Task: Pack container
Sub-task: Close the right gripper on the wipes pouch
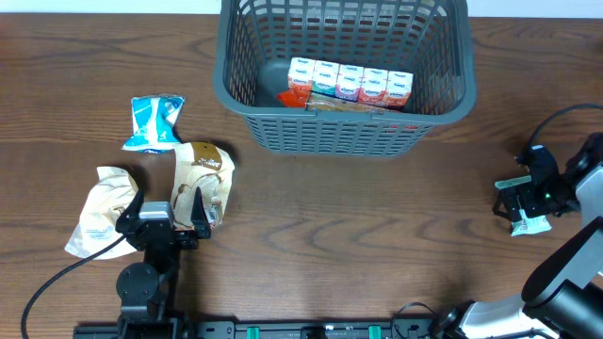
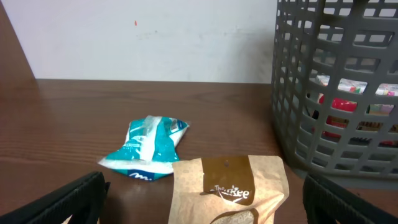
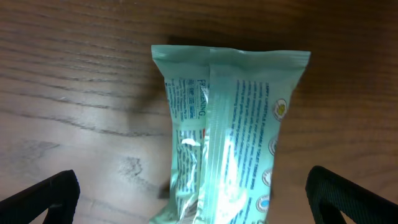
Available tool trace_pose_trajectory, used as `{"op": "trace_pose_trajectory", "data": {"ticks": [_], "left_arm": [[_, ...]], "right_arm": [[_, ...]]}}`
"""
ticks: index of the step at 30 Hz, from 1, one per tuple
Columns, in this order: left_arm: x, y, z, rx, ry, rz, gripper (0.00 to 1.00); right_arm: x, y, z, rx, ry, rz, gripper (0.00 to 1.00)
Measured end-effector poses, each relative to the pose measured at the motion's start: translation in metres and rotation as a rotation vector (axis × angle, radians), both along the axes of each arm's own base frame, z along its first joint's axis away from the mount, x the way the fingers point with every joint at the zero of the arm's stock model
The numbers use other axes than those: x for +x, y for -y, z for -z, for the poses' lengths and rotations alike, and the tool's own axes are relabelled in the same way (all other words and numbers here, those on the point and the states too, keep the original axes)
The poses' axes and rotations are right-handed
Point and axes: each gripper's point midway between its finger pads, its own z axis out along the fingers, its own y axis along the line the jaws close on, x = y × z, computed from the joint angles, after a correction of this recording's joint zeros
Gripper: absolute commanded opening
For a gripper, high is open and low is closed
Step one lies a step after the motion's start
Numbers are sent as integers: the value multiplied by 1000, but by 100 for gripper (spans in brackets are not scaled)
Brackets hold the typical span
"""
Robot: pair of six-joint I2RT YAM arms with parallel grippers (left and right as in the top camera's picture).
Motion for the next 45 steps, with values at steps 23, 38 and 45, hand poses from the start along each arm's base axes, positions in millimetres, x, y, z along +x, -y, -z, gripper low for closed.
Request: {"op": "trace_pose_trajectory", "data": {"ticks": [23, 38, 45], "left_arm": [[0, 0, 0, 0, 0, 0, 99], [0, 0, 0, 0, 0, 0, 99], [0, 0, 0, 0, 0, 0, 99]], "right_arm": [[-8, 4, 42, 38, -42, 3, 93], [5, 0, 42, 76, 16, 35, 46], [5, -1, 42, 81, 20, 39, 28]]}}
